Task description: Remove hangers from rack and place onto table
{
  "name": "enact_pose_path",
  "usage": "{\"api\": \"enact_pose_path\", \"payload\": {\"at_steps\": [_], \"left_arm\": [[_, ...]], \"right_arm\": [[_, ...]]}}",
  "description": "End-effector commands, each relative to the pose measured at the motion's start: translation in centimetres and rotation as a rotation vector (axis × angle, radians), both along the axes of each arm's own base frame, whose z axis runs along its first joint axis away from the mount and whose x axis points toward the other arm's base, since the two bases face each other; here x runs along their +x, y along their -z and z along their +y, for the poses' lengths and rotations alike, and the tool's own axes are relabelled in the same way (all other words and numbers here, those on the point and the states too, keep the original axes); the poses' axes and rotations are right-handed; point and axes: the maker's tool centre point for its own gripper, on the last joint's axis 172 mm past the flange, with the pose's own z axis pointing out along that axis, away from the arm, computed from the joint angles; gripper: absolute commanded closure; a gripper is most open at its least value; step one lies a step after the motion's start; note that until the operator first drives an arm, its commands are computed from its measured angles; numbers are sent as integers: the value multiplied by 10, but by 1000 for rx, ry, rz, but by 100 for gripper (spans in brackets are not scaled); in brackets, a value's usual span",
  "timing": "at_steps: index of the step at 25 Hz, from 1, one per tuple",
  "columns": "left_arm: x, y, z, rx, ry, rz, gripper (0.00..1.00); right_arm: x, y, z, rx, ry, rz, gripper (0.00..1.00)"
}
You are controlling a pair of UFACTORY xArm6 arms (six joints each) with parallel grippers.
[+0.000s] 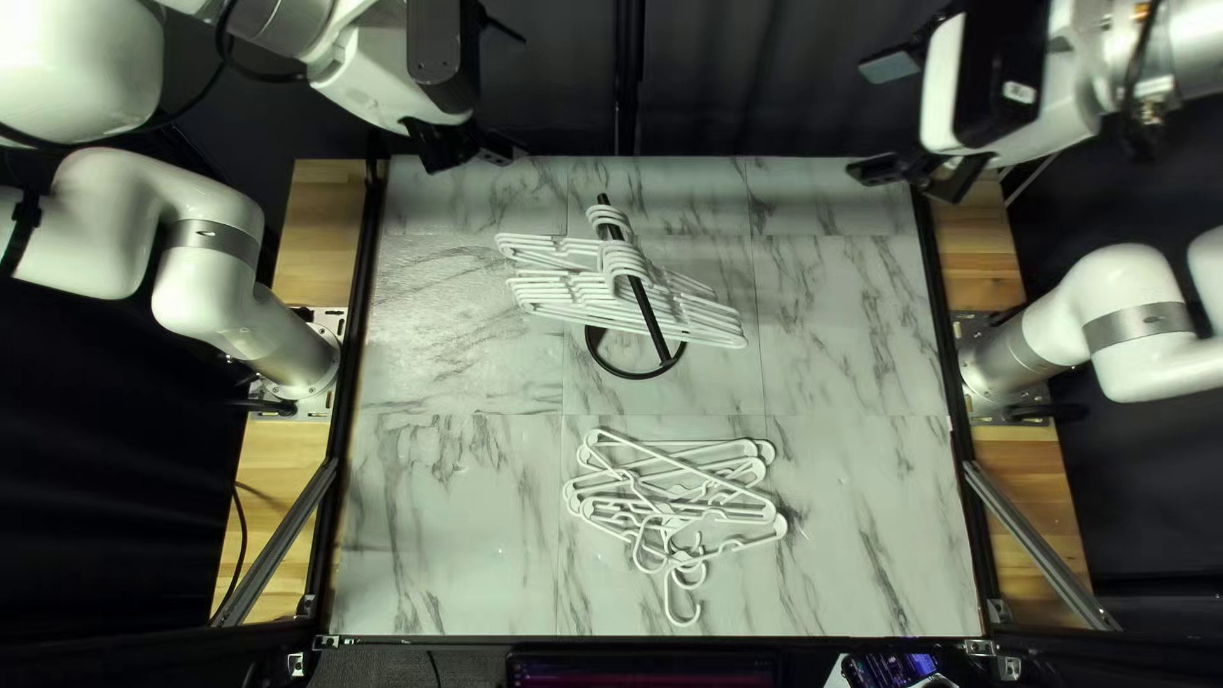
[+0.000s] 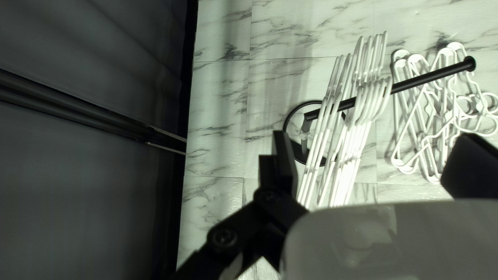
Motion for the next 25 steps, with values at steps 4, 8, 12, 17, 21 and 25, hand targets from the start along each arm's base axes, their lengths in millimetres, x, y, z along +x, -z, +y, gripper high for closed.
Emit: {"api": "enact_pose_path", "payload": {"at_steps": [4,8,12,17,21,25], "left_arm": [[0,0,0,0,0,0,0],[0,0,0,0,0,0,0],[0,0,0,0,0,0,0],[0,0,0,0,0,0,0],[0,0,0,0,0,0,0],[0,0,0,0,0,0,0]], "right_arm": [[1,0,0,1,-1,-1,0],[2,2,3,-3,-12,7,0],[13,7,4,0,-25,22,0],[13,7,4,0,-25,22,0],[13,7,4,0,-25,22,0],[13,7,4,0,-25,22,0]]}}
